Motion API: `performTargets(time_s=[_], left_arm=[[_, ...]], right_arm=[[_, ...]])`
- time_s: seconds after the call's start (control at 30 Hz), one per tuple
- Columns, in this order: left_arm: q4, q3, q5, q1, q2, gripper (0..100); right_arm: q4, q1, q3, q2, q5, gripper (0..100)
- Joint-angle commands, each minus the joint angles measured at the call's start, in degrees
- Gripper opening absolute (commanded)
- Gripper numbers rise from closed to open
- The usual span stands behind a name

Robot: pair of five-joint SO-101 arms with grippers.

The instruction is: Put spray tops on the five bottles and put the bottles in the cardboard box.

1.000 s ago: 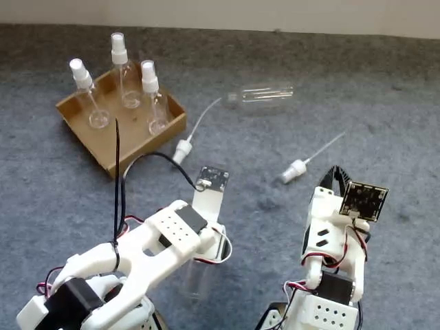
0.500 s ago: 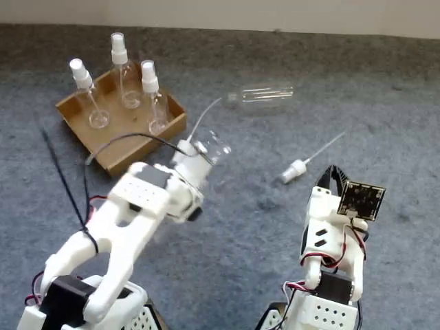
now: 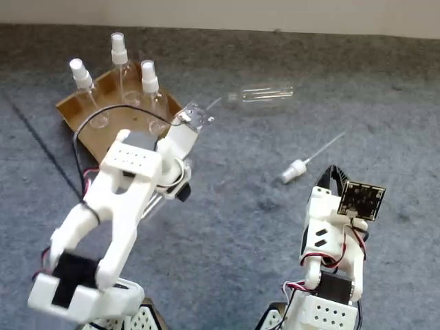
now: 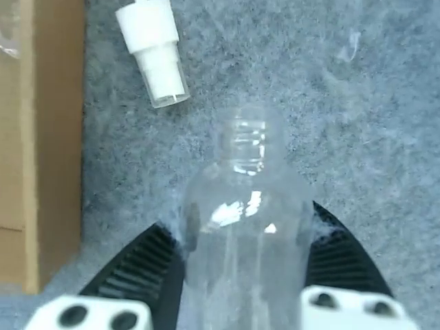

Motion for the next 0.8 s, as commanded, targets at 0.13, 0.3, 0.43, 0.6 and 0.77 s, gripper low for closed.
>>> performTargets(time_s=[0.13, 0.3, 0.43, 0.6, 0.77], left_arm=[[1.5, -12.4, -0.7, 2.0, 14.2, 9], [4.9, -12.5, -0.7, 6.8, 9.7, 9], [7.6, -12.4, -0.6, 9.0, 3.5, 9], [10.5, -12.4, -0.5, 8.9, -6.9, 9], [14.2, -12.4, -0.5, 8.7, -18.0, 9]], right_arm=[[-1.1, -0.6, 6.3, -0.3, 0.8, 1.2], [-1.1, -0.6, 6.3, -0.3, 0.8, 1.2], [-1.1, -0.6, 6.3, -0.3, 0.8, 1.2], [-1.1, -0.6, 6.3, -0.4, 0.8, 1.2], [-1.1, -0.8, 6.3, -0.4, 0.8, 1.2]])
